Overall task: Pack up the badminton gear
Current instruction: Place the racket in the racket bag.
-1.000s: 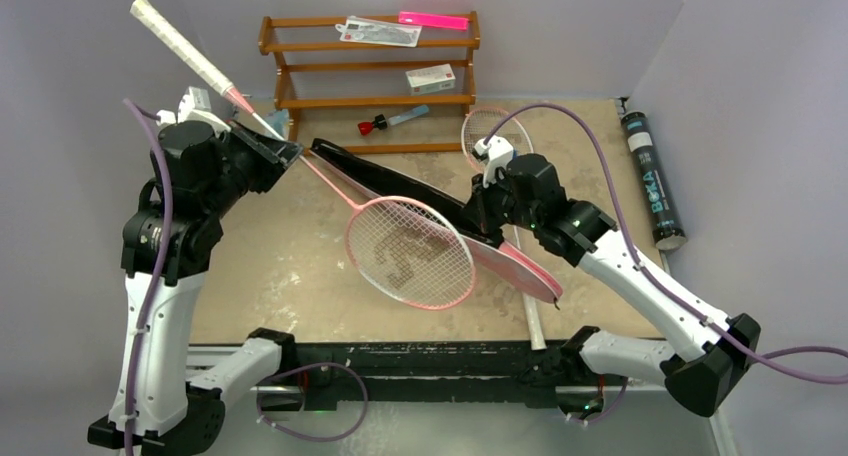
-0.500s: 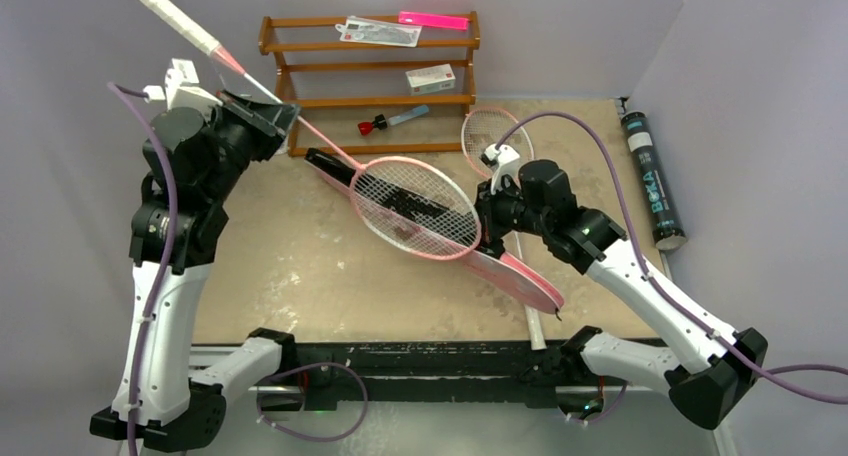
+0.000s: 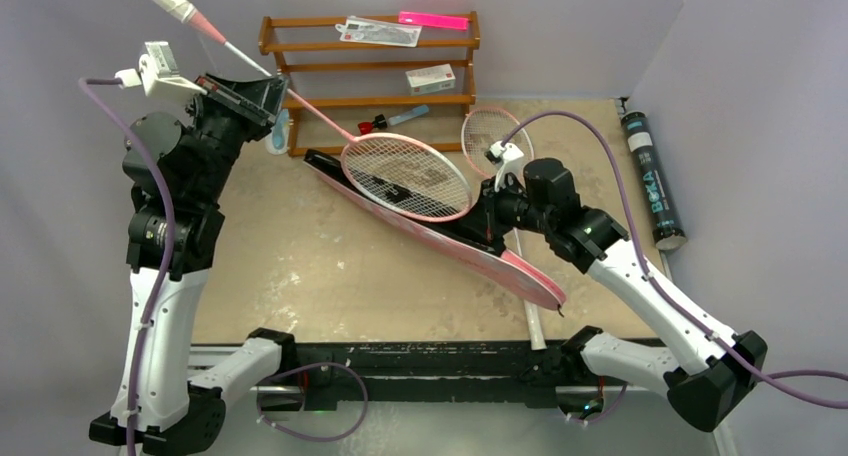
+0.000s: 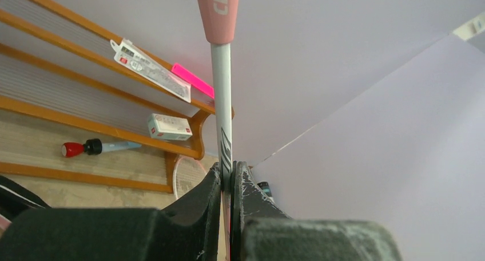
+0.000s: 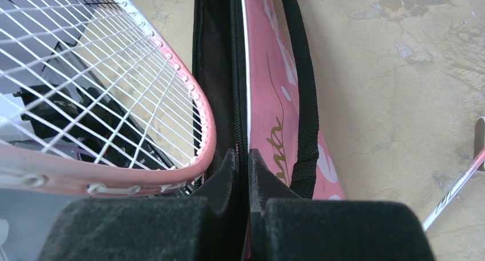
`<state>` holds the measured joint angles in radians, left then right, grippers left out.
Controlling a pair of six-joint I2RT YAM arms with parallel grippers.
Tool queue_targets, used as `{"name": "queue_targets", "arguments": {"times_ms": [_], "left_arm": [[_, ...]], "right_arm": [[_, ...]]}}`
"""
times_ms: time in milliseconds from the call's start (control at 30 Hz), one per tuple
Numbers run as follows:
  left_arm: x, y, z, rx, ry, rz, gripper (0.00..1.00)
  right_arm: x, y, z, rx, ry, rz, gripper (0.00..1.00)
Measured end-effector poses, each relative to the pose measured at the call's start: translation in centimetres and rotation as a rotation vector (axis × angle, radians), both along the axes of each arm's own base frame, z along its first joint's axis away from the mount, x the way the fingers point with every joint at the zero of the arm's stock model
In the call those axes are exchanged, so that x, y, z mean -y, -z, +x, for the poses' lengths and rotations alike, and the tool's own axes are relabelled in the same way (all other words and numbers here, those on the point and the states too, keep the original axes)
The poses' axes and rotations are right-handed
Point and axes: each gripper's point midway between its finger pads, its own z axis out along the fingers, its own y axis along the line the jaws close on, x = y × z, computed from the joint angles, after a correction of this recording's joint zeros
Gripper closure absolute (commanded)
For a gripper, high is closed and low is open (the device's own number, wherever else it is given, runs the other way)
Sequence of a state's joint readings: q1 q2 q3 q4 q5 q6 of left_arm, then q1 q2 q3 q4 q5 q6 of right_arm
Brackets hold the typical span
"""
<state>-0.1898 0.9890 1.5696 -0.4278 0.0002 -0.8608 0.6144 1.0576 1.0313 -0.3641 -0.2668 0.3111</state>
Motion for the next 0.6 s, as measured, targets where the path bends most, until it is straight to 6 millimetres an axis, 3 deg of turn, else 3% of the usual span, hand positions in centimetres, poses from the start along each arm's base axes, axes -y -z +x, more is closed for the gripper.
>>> {"name": "queue_targets", "arguments": {"times_ms": [200,300,467,600], "left_arm": [[1.3,0.2,0.9,0.038,0.08,0.059,1.0],[0.8,0.5,1.9,0.042,0.103,0.07,1.0],[-3.8,1.9,3.8,0.06,0.11,-0.011,1.0],[-7.6,6.5,5.3,0.022,0.146,-0.169,1.0]], "right_arm": [[0.1,0.1,0.3,-0.008,0.01,0.013,1.0],[0.3,0.0,0.5,-0.006,0.016,0.016,1.0],[0.4,0.0,0.7,-0.005,0.023,0.019,1.0],[0.5,-0.1,0.8,-0.006,0.028,0.021,1.0]]}}
